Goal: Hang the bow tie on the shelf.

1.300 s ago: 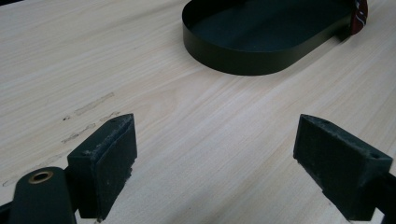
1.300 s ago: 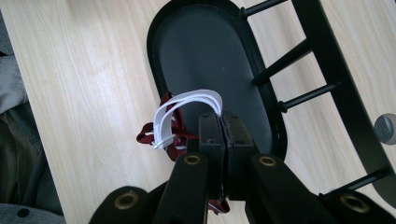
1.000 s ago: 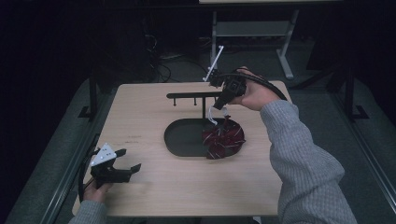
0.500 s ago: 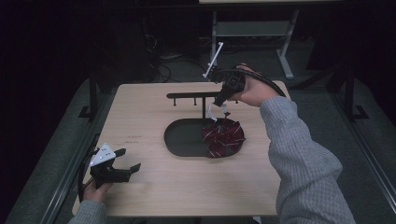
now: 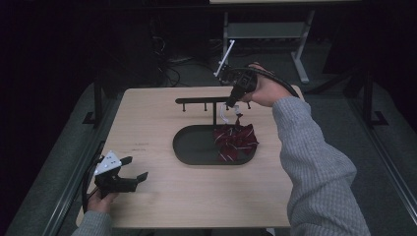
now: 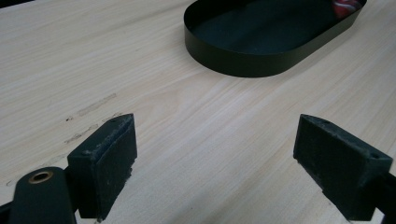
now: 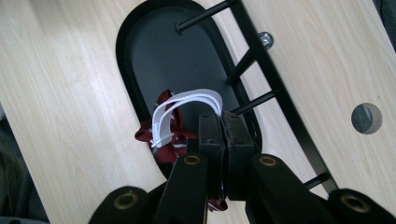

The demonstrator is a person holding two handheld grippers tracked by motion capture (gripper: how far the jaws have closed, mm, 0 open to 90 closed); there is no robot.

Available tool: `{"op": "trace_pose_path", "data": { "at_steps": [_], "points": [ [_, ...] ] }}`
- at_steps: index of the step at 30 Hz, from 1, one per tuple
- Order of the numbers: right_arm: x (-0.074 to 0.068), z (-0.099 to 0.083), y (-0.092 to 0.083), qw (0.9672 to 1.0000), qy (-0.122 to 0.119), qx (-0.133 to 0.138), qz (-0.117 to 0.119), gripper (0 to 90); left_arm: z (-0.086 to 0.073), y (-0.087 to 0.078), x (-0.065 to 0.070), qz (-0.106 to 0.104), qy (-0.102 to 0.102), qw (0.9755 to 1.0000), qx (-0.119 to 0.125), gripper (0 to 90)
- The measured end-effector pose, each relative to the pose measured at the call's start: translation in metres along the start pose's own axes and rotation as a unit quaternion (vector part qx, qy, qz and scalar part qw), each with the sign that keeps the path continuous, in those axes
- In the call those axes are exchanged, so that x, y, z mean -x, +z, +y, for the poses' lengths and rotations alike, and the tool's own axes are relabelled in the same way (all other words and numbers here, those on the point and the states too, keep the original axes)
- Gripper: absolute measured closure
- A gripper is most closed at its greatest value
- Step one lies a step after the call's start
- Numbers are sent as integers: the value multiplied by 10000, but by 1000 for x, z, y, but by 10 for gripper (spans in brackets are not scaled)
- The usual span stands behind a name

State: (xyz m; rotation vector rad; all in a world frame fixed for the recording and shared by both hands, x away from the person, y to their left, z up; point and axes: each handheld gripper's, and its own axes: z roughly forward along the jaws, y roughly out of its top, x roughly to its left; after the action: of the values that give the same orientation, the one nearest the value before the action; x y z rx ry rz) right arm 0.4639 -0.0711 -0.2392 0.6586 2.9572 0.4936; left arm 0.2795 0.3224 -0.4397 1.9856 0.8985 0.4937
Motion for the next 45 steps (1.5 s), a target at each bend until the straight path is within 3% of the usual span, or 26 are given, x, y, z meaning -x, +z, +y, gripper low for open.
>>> {"op": "trace_pose_path", "data": {
  "at_steps": [6,16,45],
  "points": [
    [11,0,8,9998,193,-104,-25,877,1,0,0,-13,-2,10000,23,129],
    [21,1,17,9993,308,-225,-54,875,0,0,1,-18,20,10000,3,129],
    [24,-3,27,9987,452,-221,-48,849,0,-1,1,-12,12,10000,34,129]
  ]
}}
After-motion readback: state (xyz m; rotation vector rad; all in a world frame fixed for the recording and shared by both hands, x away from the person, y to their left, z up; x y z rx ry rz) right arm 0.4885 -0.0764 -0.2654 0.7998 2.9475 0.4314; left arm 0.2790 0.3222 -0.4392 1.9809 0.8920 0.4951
